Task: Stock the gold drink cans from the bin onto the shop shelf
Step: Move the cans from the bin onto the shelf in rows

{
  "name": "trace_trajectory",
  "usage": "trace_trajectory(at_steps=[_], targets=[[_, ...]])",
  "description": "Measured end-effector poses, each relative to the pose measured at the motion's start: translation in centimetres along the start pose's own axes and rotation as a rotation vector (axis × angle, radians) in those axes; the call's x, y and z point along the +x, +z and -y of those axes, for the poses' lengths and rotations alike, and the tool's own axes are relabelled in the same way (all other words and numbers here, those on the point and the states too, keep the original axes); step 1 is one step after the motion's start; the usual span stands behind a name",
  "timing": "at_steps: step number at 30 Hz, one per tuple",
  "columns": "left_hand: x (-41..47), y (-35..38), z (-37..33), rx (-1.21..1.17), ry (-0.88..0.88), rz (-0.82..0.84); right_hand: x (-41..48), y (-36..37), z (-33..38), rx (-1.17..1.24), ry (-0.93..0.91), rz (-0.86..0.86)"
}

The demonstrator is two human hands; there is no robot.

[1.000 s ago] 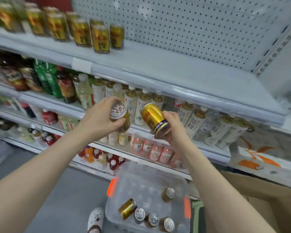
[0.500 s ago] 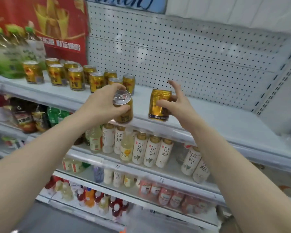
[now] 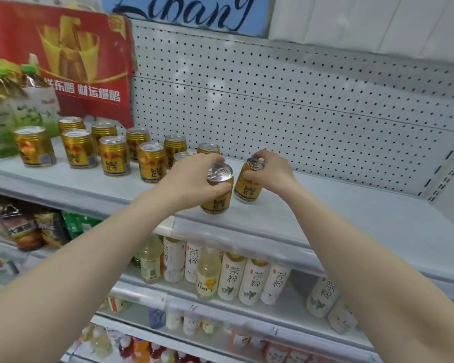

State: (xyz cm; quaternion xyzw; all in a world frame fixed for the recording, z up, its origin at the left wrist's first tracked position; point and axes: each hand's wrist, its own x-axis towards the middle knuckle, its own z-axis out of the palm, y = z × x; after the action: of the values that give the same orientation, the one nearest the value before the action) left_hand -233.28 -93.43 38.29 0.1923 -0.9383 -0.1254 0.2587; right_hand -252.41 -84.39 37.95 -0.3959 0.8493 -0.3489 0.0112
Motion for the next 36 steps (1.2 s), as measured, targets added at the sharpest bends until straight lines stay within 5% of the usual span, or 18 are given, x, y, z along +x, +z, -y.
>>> trace_trajectory(at_steps=[14, 22, 29, 36], targets=[[3.2, 1.4, 1.8, 0.022, 0.049, 0.081, 4.8, 2.9, -1.7, -0.283, -0.092, -0.079], [4.0, 3.2, 1.3, 0.052, 0.048, 0.137, 0.8, 0.8, -1.4, -0.140, -0.291, -0.169], [4.0, 1.2, 5.6, 0.168, 0.112, -0.075, -2.2, 1.3, 1.3, -0.077, -0.392, 0.070], [3.3, 1.8, 9.2, 0.274, 0.055, 0.009, -1.9, 3.0, 2.0, -0.300, -0.430, 0.116]])
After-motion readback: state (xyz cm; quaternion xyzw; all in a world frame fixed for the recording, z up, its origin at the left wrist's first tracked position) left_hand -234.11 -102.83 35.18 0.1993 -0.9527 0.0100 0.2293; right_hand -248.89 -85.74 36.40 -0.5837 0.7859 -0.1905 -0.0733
